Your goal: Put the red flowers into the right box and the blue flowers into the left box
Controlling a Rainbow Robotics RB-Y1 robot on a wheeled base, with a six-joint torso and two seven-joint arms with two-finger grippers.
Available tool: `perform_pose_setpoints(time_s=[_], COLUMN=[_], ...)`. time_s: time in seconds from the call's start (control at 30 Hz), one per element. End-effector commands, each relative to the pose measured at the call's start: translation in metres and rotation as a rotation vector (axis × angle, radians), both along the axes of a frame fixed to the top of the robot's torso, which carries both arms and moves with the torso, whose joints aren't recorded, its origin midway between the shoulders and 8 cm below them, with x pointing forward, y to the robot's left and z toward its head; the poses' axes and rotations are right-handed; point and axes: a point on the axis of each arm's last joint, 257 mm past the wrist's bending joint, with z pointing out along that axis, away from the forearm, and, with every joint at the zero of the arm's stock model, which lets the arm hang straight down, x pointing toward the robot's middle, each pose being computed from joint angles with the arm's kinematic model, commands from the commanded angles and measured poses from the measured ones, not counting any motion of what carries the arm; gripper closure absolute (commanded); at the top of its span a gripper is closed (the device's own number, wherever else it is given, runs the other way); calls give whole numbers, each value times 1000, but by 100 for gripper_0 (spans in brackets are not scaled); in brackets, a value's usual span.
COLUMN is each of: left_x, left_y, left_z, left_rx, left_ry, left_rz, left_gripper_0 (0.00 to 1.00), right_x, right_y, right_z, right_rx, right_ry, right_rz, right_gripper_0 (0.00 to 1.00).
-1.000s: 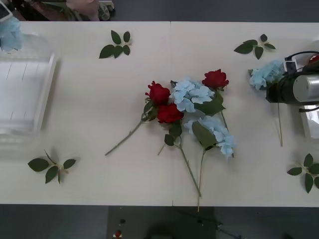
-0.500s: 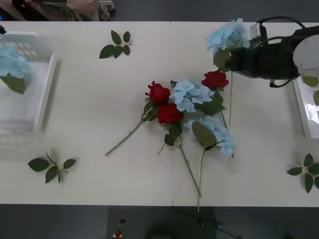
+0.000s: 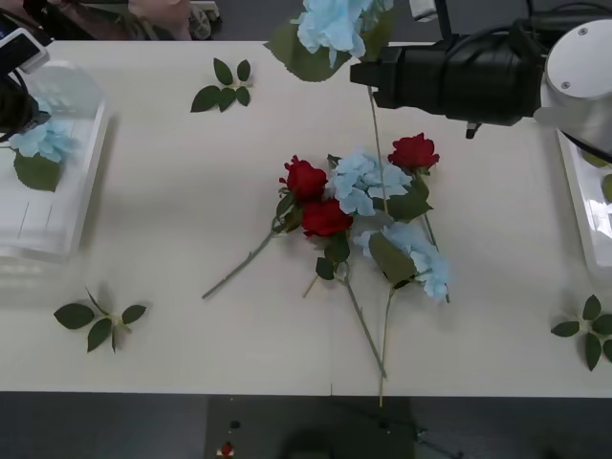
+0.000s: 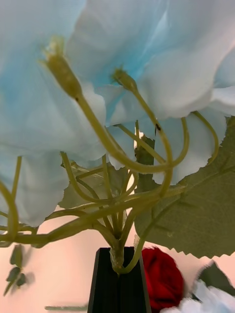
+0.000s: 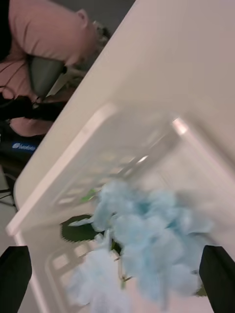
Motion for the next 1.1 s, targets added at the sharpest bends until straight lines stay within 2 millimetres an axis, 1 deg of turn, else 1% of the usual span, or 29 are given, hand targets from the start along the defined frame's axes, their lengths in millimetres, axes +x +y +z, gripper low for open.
perform_pose_setpoints(time_s=[0.03,0.07,0.1,0.13,0.17,0.23,0.27,0.3,0.33,0.43,0.5,0.6,0.67,0.77,0.8,0.87,0.9,0.93,0.97,1.07,1.1], left_x=[-9,-17,-25,-35,-45,-58,-68,-77,-86,-116,-139,-158,-166,-166,-166,-170,-171,-171,-166,-153,-152], left_y=[-74,-112,-139,-178,-211,-246,-268,-284,-296,-323,-336,-345,-344,-345,-349,-367,-373,-383,-391,-402,-412], left_z=[1,-9,-18,-24,-30,-33,-33,-30,-28,-17,-16,-9,-7,-2,2,4,5,4,5,5,7], left_rx=[-143,-248,-336,-455,-554,-653,-701,-730,-753,-826,-864,-920,-957,-986,-1003,-1033,-1044,-1071,-1094,-1113,-1109], left_ry=[33,69,104,147,189,237,267,283,299,344,399,447,456,411,391,380,381,380,364,320,299], left_rz=[-119,-157,-176,-205,-230,-258,-282,-311,-330,-384,-412,-465,-495,-541,-566,-615,-626,-636,-641,-646,-669], left_gripper_0=[0,0,0,0,0,0,0,0,0,0,0,0,0,0,0,0,0,0,0,0,0], right_x=[-12,-12,-12,-11,-9,-7,-4,1,2,7,6,2,-3,-7,-8,-9,-10,-11,-11,-12,-13], right_y=[51,61,67,77,85,96,102,106,111,121,129,142,151,158,162,164,166,167,168,170,171], right_z=[35,39,44,48,50,51,51,50,50,48,48,47,50,53,54,54,54,54,55,54,55], right_rx=[51,72,87,110,121,133,135,141,144,151,173,194,213,235,243,250,252,254,256,260,261], right_ry=[-126,-137,-146,-152,-159,-171,-183,-189,-196,-215,-206,-196,-191,-181,-176,-172,-169,-168,-168,-165,-163], right_rz=[94,104,111,122,133,145,149,145,147,141,144,157,167,177,179,180,181,183,185,187,188], right_gripper_0=[100,100,100,100,100,100,100,100,100,100,100,100,100,100,100,100,100,100,100,100,100])
